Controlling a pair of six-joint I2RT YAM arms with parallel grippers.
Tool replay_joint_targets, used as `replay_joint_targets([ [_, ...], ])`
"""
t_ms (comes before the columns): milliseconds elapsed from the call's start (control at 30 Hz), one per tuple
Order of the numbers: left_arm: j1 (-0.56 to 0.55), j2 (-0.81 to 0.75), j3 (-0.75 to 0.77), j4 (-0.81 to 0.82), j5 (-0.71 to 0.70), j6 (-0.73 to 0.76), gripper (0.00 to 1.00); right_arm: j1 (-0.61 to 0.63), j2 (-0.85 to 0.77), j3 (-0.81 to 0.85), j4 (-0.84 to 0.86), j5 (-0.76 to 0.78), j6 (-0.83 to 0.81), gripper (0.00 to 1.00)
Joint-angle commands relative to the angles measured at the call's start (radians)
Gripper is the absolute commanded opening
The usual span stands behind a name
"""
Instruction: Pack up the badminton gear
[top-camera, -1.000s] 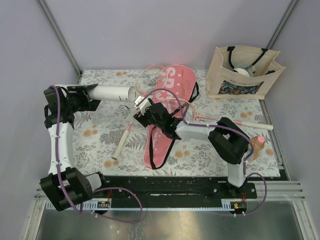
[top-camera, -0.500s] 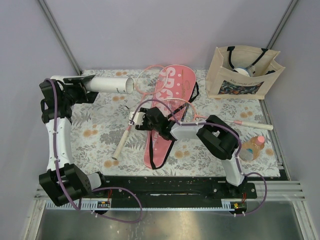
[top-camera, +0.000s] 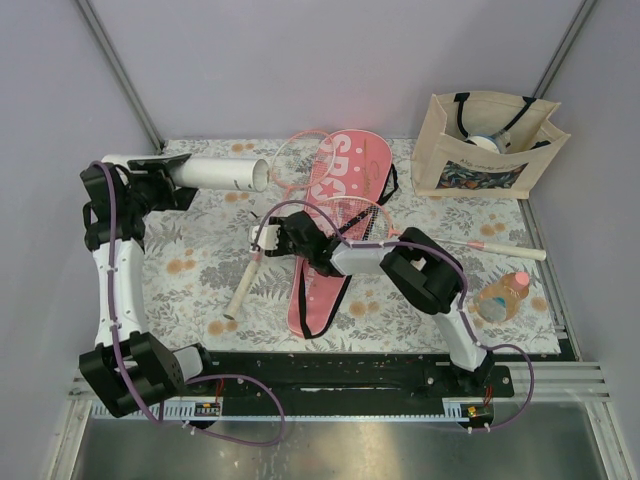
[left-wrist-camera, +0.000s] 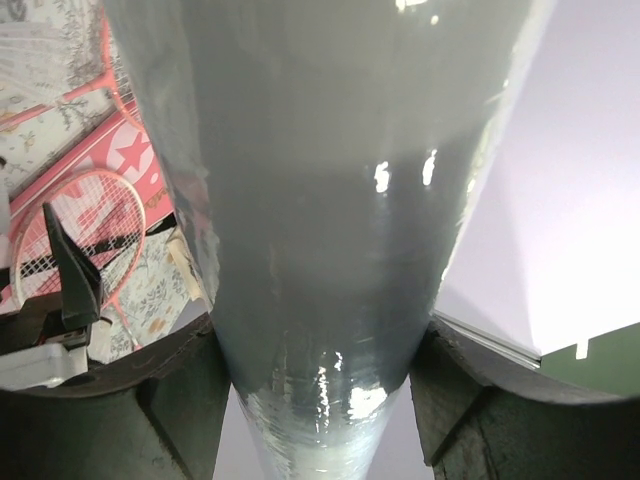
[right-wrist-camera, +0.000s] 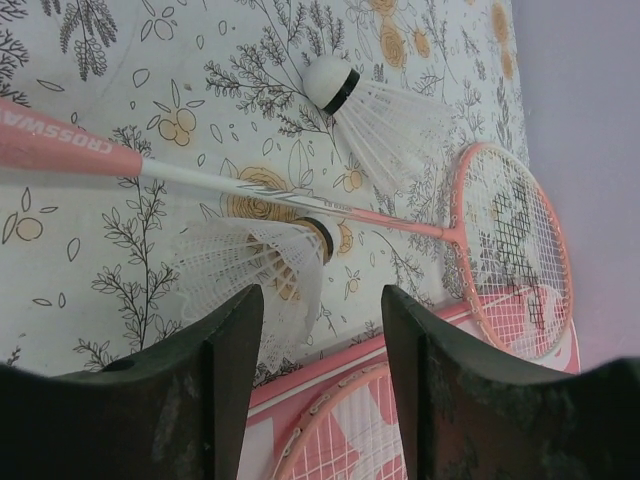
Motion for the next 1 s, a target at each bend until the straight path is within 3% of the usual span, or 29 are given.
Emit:
replay_joint_targets([
  [0, 0.004, -0.058, -0.041, 0.031, -0.008, -0.095, 0.41, -0.006, 0.038, 0.052, 0.029, -0.002, -0.045, 0.57],
  [67, 0.004, -0.054, -0.041, 0.032, -0.005, -0.089, 0.40, -0.005, 0.037, 0.052, 0.043, 0.004, -0.052, 0.47],
  [133, 0.002, -0.051, -0.037, 0.028, -0.006, -0.082, 0.41, -0.003, 0.021, 0.038, 0.067, 0.006, -0.057, 0.26],
  [267, 0.004, -0.044, -0.037, 0.031, 0.006, -0.060, 0.41, -0.005, -0.072, -0.057, 0.168, -0.008, -0.019, 0.02],
  [500, 0.004, -0.036, -0.069, 0.001, 0.049, 0.039, 0.41, -0.003, -0.353, -0.290, 0.278, 0.032, 0.179, 0.00],
  [633, 0.004, -0.035, -0.081, -0.011, 0.069, 0.098, 0.41, -0.005, -0.567, -0.431, 0.223, 0.069, 0.337, 0.00],
  [833, -0.012, 0.004, -0.089, -0.014, 0.155, 0.185, 0.42, -0.003, -0.964, -0.666, 0.169, -0.052, 0.559, 0.00],
  [967, -0.053, 0.021, -0.086, -0.014, 0.181, 0.256, 0.43, -0.003, -1.131, -0.755, 0.201, -0.169, 0.668, 0.00],
])
